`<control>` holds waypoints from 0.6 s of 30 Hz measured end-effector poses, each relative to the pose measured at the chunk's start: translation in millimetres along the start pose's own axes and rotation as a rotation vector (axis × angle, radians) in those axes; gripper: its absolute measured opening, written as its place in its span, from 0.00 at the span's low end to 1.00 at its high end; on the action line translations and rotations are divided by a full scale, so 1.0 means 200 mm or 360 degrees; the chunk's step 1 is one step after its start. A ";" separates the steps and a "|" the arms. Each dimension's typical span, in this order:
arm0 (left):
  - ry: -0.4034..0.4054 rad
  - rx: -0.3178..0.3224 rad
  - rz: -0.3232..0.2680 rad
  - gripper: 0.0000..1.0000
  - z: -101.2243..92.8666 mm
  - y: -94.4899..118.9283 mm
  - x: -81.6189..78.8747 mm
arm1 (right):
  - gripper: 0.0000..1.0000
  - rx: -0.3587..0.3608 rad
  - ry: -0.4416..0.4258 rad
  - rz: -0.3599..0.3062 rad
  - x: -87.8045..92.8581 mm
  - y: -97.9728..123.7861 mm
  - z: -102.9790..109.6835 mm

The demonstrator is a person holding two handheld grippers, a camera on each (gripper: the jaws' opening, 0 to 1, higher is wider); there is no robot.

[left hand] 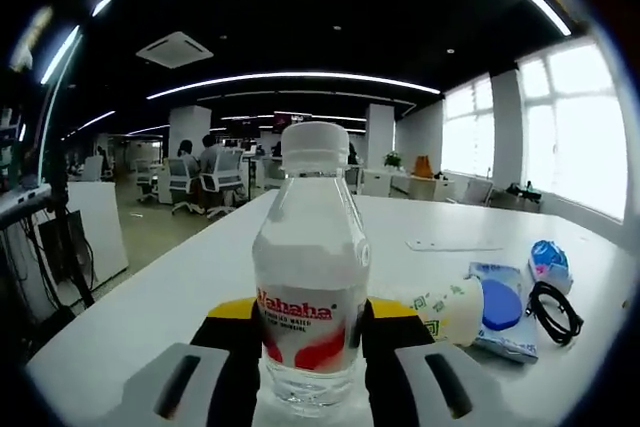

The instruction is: Arrange the tabletop items into an orderly group along one side of the table until the central work area is clear of visible clutter.

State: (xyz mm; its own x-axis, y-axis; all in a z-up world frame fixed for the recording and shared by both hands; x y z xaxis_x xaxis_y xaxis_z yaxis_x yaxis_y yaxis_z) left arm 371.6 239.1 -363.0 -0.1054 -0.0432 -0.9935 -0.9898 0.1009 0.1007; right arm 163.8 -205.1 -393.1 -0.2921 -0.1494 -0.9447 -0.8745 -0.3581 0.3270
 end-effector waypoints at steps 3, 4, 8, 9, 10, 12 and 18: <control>0.0026 0.0008 0.0004 0.37 -0.01 -0.02 0.00 | 0.65 -0.0002 -0.0004 -0.0004 0.00 -0.01 0.00; 0.0035 0.0010 0.0005 0.37 -0.01 -0.02 0.00 | 0.65 -0.0003 -0.0005 -0.0005 -0.01 -0.01 0.00; 0.0029 0.0018 0.0026 0.37 -0.01 -0.05 -0.01 | 0.65 -0.0016 0.0012 0.0006 0.00 -0.01 0.02; 0.0041 0.0021 0.0024 0.37 -0.01 -0.06 -0.02 | 0.65 -0.0018 0.0011 0.0006 -0.01 -0.01 0.02; 0.0049 0.0021 0.0021 0.37 0.01 -0.08 -0.03 | 0.65 -0.0016 0.0009 0.0001 -0.01 -0.01 0.02; 0.0038 0.0012 0.0013 0.37 0.02 -0.10 -0.04 | 0.65 -0.0005 0.0009 0.0007 -0.01 -0.01 0.01; 0.0097 -0.0016 -0.0010 0.37 0.07 -0.17 -0.04 | 0.65 0.0014 0.0009 0.0016 0.00 -0.01 0.00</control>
Point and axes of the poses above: the point that each gripper's makers call its tool centre point, and the gripper's own axes: y roughly backward along the fingers, z roughly to its left, x roughly out of its underside, the point moved 3 cm from there along y, roughly backward along the fingers, and after that the axes turned 6 degrees about -z, right-handed, at the moved point
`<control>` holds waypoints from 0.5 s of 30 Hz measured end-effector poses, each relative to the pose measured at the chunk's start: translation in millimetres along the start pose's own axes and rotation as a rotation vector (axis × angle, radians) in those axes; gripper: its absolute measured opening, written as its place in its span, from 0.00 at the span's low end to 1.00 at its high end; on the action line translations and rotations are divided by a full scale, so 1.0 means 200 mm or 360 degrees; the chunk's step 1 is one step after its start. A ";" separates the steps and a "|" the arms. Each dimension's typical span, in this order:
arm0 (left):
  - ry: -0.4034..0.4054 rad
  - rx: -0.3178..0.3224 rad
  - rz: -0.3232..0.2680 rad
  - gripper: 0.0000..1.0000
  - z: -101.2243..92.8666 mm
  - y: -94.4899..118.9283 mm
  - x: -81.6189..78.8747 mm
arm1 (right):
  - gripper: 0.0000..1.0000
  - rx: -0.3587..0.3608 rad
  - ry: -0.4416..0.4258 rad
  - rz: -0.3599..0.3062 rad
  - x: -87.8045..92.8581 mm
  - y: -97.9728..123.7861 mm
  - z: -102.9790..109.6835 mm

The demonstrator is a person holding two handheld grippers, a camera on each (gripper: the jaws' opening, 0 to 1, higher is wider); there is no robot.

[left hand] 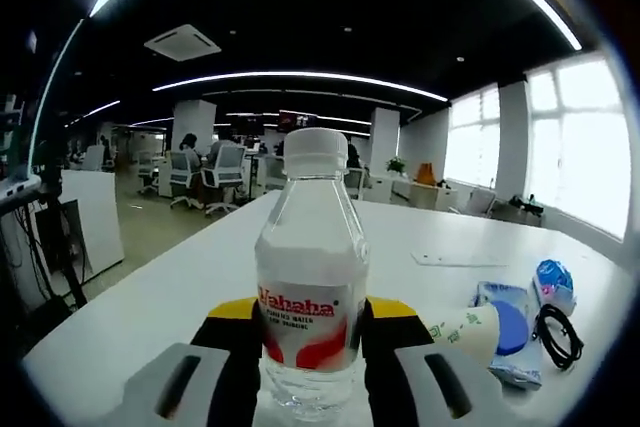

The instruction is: Arrange the tabletop items into an orderly group along one side of the table until the central work area is clear of visible clutter.

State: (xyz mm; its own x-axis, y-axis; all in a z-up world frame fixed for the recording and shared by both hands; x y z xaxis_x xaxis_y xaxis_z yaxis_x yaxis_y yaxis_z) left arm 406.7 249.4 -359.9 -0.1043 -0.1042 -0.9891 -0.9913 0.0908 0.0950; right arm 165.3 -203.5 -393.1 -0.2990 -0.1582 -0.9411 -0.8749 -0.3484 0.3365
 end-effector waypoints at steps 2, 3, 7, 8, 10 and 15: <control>0.0005 -0.0005 0.0000 0.37 0.01 -0.02 0.01 | 0.65 0.0003 0.0002 0.0005 0.00 0.00 0.00; 0.0018 -0.0011 -0.0008 0.37 0.01 -0.02 0.00 | 0.65 0.0006 0.0005 0.0007 0.00 0.00 0.00; 0.0014 0.0006 -0.0029 0.37 -0.01 -0.03 -0.01 | 0.65 0.0017 0.0006 0.0014 0.00 -0.01 -0.01; -0.0006 0.0010 -0.0036 0.37 -0.02 -0.04 -0.01 | 0.65 0.0016 0.0005 0.0015 0.00 -0.01 -0.01; -0.0046 0.0005 -0.0034 0.37 -0.02 -0.05 -0.01 | 0.65 0.0015 0.0009 0.0021 0.00 -0.01 -0.01; -0.0045 0.0010 -0.0027 0.37 -0.02 -0.04 0.01 | 0.65 0.0023 0.0014 0.0041 0.00 -0.01 0.00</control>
Point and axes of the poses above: the point that each gripper's makers call its tool centre point, and the gripper's own axes: y roughly backward along the fingers, z roughly to its left, x roughly out of its underside, the point moved 3 cm from there along y, roughly backward along the fingers, and after that the axes turned 6 degrees about -z, right-handed, at the moved point
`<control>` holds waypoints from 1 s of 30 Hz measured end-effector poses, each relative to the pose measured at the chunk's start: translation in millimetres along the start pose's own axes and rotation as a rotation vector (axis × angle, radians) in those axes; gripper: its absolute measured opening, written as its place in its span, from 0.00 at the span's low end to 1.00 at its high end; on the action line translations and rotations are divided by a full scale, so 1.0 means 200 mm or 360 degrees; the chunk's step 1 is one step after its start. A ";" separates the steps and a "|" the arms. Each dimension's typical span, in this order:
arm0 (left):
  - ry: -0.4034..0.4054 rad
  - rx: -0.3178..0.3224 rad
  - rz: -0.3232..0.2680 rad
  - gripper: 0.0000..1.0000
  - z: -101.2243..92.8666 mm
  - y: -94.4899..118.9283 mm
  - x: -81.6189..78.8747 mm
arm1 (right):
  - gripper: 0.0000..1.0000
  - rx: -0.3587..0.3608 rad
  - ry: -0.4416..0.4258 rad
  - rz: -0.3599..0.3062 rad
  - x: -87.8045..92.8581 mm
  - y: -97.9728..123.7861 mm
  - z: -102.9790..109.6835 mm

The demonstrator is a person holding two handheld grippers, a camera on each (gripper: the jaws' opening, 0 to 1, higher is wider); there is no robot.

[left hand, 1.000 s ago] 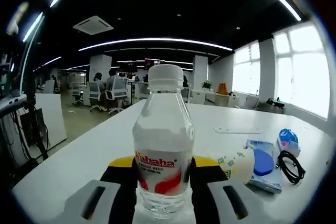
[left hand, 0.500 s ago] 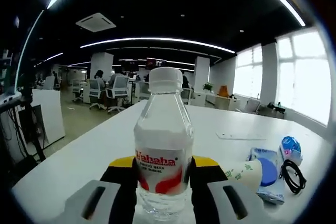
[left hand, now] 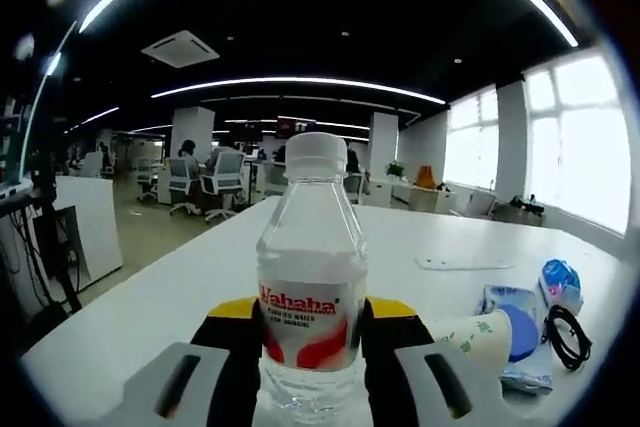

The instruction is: Arrange the tabletop items into an orderly group along one side of the table until the central work area is clear of visible clutter.

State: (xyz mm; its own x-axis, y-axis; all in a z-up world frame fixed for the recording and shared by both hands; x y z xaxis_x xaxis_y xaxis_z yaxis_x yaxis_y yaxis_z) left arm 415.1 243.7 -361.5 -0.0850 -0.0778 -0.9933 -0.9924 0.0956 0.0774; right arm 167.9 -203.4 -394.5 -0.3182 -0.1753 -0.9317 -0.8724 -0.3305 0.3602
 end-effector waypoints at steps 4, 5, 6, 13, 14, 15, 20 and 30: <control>-0.0013 0.0019 -0.0042 0.37 -0.02 0.02 0.00 | 0.65 0.0001 0.0005 0.0010 0.00 0.00 0.01; -0.0013 0.0018 -0.0056 0.37 -0.01 0.02 0.00 | 0.65 0.0001 0.0006 0.0012 0.00 0.00 0.01; -0.0021 0.0026 -0.0067 0.38 -0.02 0.02 0.01 | 0.65 0.0001 0.0007 0.0013 0.00 0.00 0.01; -0.0070 -0.0002 -0.0078 0.38 -0.05 0.03 0.01 | 0.64 -0.0004 -0.0004 0.0015 0.01 0.00 0.01; -0.0072 -0.0017 -0.0082 0.38 -0.06 0.03 0.01 | 0.64 -0.0006 -0.0009 0.0010 0.01 0.00 0.01; -0.0073 -0.0024 -0.0085 0.38 -0.05 0.02 0.01 | 0.64 -0.0011 -0.0010 0.0002 0.00 0.00 0.01; -0.0088 -0.0047 -0.0112 0.38 -0.06 0.02 0.01 | 0.64 -0.0014 0.0000 0.0001 0.00 0.00 0.01; -0.0126 -0.0034 -0.0161 0.39 -0.06 0.02 0.02 | 0.65 -0.0024 -0.0015 -0.0013 0.00 0.00 0.01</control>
State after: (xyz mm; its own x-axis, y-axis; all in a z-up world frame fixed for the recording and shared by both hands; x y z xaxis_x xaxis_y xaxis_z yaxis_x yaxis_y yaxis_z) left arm 410.3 232.4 -364.1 0.0222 -0.0073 -0.9997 -0.9973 0.0701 -0.0227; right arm 167.3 -200.5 -394.7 -0.3143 -0.1640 -0.9350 -0.8694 -0.3459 0.3529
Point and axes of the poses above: the point that each gripper's makers call its tool centre point, and the gripper's own axes: y roughly backward along the fingers, z roughly to its left, x roughly out of its underside, the point moved 3 cm from there along y, roughly backward along the fingers, and after that the axes turned 6 degrees about -z, right-handed, at the moved point
